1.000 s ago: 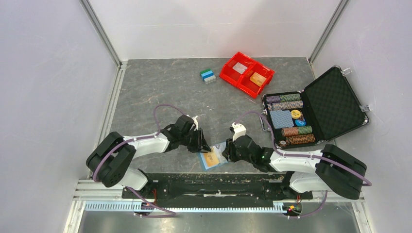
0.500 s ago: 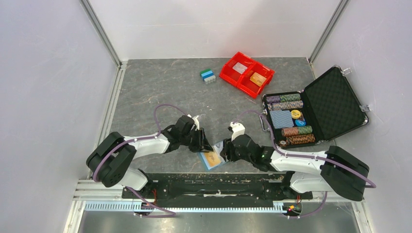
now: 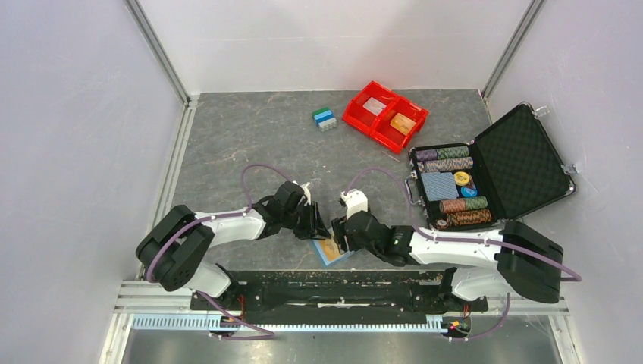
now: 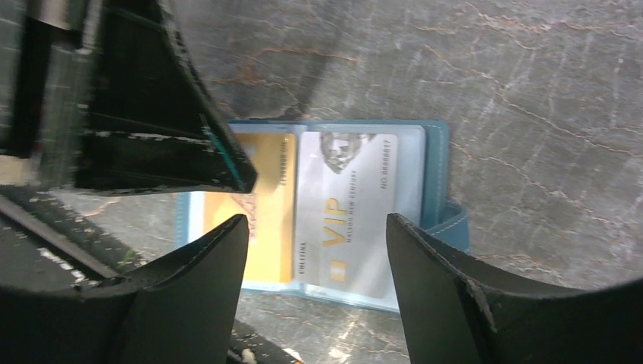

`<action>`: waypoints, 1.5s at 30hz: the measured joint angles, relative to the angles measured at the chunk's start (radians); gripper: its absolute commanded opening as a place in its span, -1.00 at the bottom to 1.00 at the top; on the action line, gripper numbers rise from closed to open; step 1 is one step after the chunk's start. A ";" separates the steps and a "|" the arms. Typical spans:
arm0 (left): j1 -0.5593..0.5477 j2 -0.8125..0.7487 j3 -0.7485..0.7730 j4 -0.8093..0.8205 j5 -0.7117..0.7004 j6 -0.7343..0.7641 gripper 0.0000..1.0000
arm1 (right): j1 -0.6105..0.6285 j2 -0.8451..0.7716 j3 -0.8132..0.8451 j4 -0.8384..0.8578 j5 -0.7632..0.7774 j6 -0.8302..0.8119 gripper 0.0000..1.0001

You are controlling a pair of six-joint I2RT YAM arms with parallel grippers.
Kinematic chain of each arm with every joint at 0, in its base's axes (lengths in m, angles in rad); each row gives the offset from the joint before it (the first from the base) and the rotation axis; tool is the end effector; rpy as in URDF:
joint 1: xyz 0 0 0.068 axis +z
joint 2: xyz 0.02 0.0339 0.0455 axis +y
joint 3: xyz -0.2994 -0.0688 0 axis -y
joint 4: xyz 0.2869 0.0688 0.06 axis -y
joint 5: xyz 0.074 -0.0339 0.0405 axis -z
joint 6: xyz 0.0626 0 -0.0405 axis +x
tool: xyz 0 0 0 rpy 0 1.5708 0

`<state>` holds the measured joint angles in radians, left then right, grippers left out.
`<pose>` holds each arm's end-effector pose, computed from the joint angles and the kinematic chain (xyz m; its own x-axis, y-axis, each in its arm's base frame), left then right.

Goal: Take the credit cards out of the card holder
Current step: Remove the credit card from the card holder.

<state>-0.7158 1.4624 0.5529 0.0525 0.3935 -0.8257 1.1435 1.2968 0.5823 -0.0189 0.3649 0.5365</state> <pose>0.2087 -0.2133 0.1219 -0.9714 -0.0548 -0.2309 0.1201 0.7254 -0.6777 0.1419 0.2578 0.1704 -0.6168 -0.2024 -0.7606 -0.4945 0.8515 0.1744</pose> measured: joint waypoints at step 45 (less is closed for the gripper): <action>-0.005 -0.022 0.034 -0.082 -0.046 0.000 -0.28 | -0.006 -0.093 -0.033 -0.042 0.009 -0.004 -0.24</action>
<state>-0.7204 1.4406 0.5865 -0.0292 0.3477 -0.8257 1.1378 1.2034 0.5491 -0.0608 0.3740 0.5323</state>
